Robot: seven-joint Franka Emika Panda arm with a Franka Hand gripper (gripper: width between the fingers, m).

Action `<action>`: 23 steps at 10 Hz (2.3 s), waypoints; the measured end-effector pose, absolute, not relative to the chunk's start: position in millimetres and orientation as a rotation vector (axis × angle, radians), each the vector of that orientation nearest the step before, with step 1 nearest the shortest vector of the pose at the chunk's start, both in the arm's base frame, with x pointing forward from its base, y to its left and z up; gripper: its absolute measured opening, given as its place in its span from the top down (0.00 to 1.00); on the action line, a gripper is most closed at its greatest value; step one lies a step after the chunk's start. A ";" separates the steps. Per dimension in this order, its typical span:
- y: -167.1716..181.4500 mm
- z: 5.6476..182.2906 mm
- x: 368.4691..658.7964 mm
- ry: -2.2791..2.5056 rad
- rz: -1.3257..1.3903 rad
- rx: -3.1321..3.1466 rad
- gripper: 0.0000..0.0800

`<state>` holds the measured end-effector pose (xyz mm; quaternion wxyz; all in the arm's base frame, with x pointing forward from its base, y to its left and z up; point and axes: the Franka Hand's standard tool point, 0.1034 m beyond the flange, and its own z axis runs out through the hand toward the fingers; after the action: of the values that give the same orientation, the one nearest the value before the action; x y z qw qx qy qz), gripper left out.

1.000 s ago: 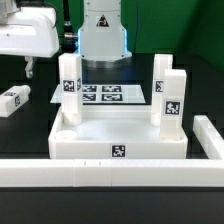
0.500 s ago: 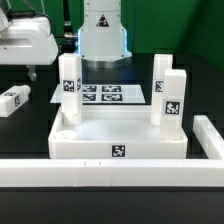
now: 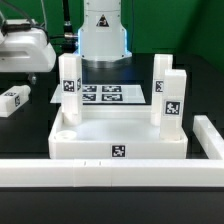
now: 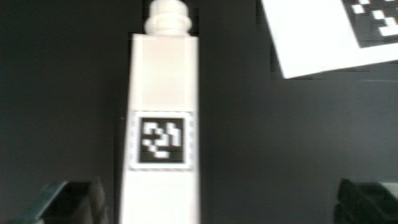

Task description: Assemble desk

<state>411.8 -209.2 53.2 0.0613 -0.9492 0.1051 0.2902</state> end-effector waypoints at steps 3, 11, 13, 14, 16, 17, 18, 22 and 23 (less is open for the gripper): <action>-219.1 45.9 402.8 0.345 0.922 -2.845 0.19; -224.0 38.4 393.8 0.341 1.539 -2.552 0.19; -223.0 34.8 397.0 0.330 1.541 -2.563 0.19; -222.6 34.4 397.2 0.328 1.541 -2.564 0.19; -222.7 25.8 397.8 0.320 1.532 -2.578 0.19; -223.4 18.3 398.4 0.316 1.526 -2.594 0.19; -221.0 13.6 401.1 0.308 1.516 -2.607 0.19; -221.8 8.1 403.3 0.301 1.496 -2.631 0.19; -221.9 8.0 403.4 0.301 1.495 -2.632 0.19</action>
Offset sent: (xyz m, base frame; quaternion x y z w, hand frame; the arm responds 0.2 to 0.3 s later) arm 0.0000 0.0000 0.0000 0.0000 0.0000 0.0000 1.0000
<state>403.4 -221.9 8.0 0.0500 -0.8641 0.0989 0.4909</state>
